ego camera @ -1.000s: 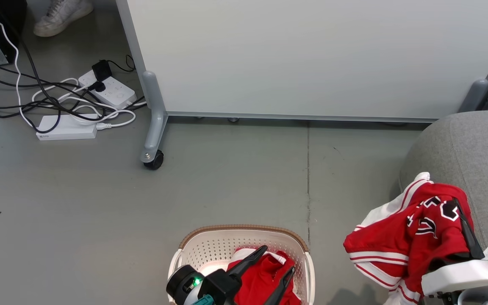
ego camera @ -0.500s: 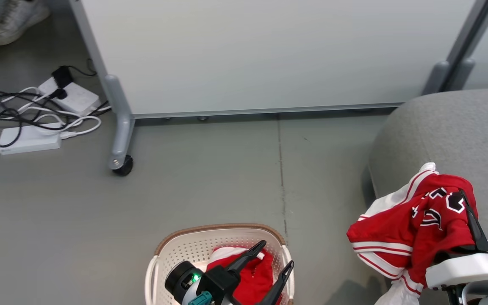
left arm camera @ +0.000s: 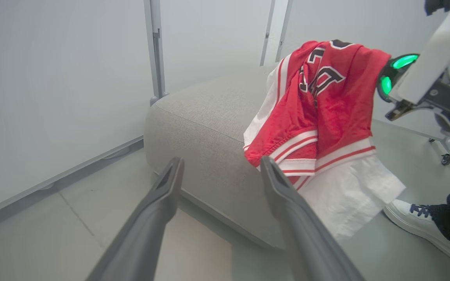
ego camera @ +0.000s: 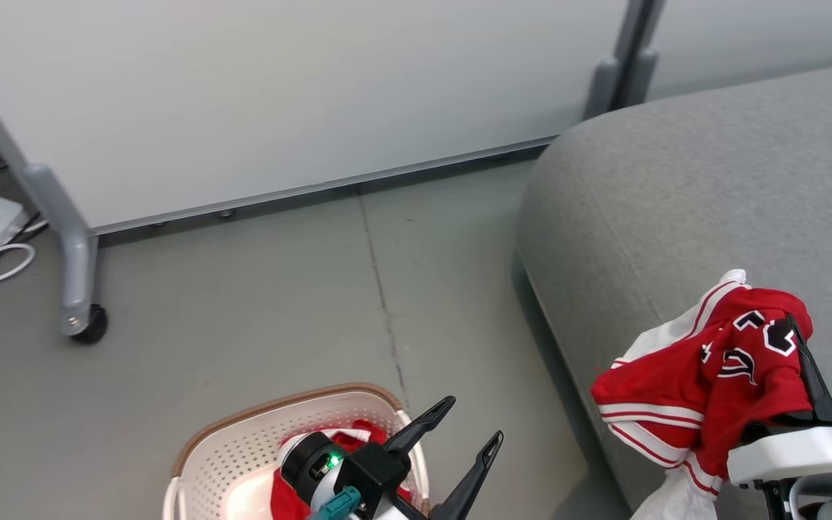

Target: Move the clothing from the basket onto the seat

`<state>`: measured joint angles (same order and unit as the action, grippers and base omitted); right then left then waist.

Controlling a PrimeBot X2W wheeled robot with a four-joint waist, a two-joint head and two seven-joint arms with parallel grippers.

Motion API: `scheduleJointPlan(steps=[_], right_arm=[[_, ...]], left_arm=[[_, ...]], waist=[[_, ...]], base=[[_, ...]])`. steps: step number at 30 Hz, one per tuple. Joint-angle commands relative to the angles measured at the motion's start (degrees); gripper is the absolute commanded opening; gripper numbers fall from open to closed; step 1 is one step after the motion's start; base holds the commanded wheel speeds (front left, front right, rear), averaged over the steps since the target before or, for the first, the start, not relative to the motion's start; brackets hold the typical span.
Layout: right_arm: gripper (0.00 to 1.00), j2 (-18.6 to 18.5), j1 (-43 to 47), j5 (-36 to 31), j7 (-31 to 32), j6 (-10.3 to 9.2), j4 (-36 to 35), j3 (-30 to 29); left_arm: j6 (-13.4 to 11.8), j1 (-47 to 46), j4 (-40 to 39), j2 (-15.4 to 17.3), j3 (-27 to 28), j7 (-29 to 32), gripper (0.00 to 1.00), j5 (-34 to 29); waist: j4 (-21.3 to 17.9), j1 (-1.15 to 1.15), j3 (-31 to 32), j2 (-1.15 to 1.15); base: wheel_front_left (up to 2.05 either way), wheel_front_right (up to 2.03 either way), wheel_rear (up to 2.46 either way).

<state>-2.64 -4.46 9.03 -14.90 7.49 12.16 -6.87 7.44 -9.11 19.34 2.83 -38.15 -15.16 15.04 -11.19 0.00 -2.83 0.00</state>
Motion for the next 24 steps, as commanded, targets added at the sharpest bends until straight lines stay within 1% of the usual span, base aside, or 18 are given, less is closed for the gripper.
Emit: scheduleJointPlan(steps=[1,9,14,21,24], right_arm=[[0.00,-0.4,-0.6,-0.1,-0.2,0.00,-0.4,-0.1],[0.00,-0.4,-0.7,0.7,-0.2,0.00,-0.7,-0.1],[0.00,-0.4,-0.5,1.4,-0.2,0.00,-0.8,0.1],[0.00,-0.4,-0.7,1.8,-0.2,0.00,-1.2,0.1],[0.00,-0.4,-0.9,1.9,-0.2,0.00,-1.1,0.0]], left_arm=[[0.1,-1.1,-0.1,0.2,0.3,-0.1,1.00,-0.4],[0.1,-1.8,-0.3,0.2,0.0,-0.1,1.00,-0.7],[0.1,-2.0,-0.3,0.4,-0.1,-0.1,1.00,-0.8],[0.1,-2.4,-0.5,0.7,-0.5,-0.1,1.00,-0.9],[0.1,-2.5,-0.5,0.7,-0.6,-0.1,1.00,-0.8]], waist=[[-3.6,0.00,-1.2,0.00],[-9.8,0.00,-2.4,0.00],[-12.9,0.00,-2.9,0.00],[-15.3,0.00,-4.0,0.00],[-15.6,0.00,-4.1,0.00]], base=[[0.00,0.00,0.00],[0.00,0.00,0.00],[0.00,0.00,0.00],[0.00,0.00,0.00],[0.00,0.00,0.00]])
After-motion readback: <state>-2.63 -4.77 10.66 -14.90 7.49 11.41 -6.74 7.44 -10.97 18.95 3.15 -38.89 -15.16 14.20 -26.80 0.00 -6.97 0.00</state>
